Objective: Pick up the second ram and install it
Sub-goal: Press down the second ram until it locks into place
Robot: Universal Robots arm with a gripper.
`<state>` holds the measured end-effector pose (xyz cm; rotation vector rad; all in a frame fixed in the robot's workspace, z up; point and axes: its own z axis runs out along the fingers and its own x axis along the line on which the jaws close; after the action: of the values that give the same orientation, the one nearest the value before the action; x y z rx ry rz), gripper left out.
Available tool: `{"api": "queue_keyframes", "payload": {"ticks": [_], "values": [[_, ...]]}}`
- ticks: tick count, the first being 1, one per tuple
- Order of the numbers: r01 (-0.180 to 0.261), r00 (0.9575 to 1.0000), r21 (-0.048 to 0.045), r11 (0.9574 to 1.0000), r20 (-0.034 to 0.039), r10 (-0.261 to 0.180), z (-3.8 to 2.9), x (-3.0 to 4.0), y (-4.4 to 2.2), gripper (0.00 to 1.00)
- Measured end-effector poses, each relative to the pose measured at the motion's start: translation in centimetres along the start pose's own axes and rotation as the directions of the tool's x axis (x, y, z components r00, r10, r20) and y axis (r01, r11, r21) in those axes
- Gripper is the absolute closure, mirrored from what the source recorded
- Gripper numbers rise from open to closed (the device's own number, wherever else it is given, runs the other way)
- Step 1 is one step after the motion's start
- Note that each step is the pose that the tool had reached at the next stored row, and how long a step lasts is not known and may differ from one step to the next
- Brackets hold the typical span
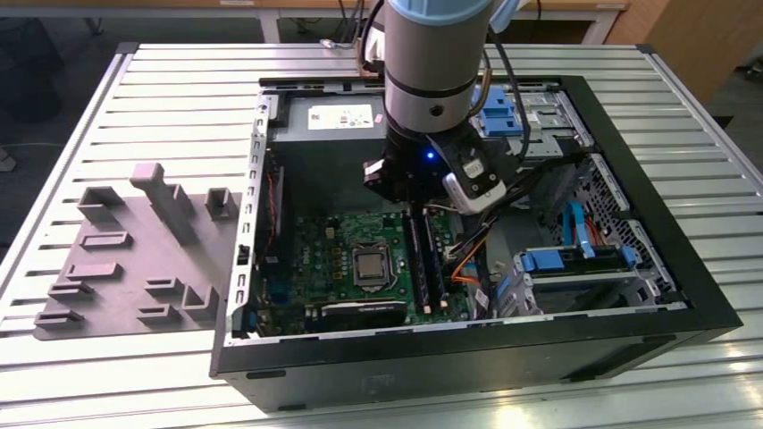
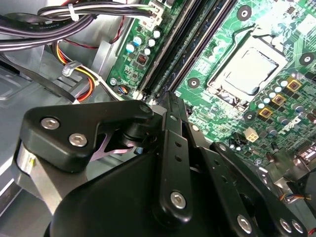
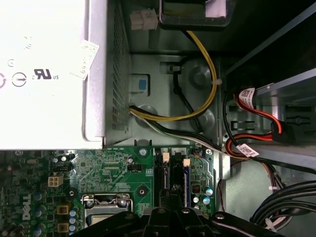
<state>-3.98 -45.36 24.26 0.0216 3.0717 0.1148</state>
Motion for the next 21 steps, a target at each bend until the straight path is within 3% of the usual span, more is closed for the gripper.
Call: {"api": "queue_keyframes", "payload": {"ticks": [21], "values": [[-0.004,1.0000,0.0004,1.0000,0.0002,0.004,0.42,0.03,0.03,0.89]]}}
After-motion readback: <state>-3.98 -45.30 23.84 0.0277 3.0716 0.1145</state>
